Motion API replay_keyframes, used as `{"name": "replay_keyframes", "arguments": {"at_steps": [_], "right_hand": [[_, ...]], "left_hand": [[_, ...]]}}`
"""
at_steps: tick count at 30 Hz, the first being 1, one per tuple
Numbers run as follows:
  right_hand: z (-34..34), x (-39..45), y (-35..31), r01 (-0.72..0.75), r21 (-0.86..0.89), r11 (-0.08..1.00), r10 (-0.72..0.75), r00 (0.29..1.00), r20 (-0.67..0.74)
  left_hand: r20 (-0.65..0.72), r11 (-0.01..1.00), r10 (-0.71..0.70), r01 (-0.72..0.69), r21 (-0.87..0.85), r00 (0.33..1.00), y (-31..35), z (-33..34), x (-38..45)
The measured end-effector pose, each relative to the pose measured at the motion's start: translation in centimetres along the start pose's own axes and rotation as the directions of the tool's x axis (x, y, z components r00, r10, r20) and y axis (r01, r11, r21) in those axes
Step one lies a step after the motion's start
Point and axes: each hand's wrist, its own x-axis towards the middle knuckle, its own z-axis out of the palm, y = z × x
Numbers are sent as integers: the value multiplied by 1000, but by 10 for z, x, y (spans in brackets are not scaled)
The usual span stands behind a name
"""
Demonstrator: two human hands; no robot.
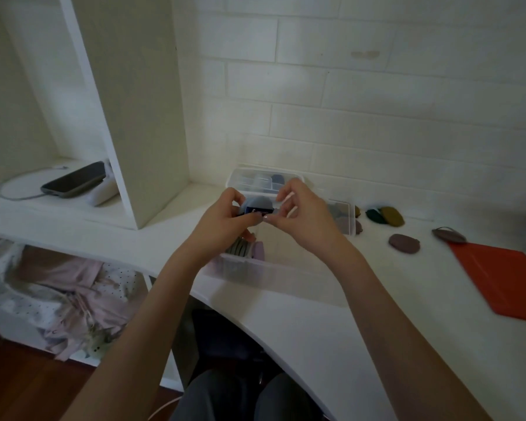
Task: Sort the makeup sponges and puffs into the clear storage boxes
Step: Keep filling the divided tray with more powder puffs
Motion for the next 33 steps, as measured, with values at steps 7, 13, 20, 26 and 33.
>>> {"name": "replay_keyframes", "arguments": {"at_steps": [7, 13, 20, 26, 33], "right_hand": [[2, 3, 3, 85, -9, 996, -86, 991, -104], [-8, 8, 9, 25, 115, 993, -10, 991, -136], [-10, 7, 7, -24, 193, 981, 30, 999, -27], [-22, 7, 9, 57, 83, 995, -55, 998, -19], [-18, -2, -12, 223, -396, 891, -82, 936, 343]], "left_hand": [[117, 999, 53, -52, -14, 992, 2, -5, -3], [130, 997, 74, -76, 12, 989, -1, -8, -1], [112, 996, 89, -89, -7, 990, 1, -7, -2], [13, 999, 17, -16, -28, 1000, 1, -6, 0], [-31, 1000, -14, 14, -10, 999, 2, -3, 2]]}}
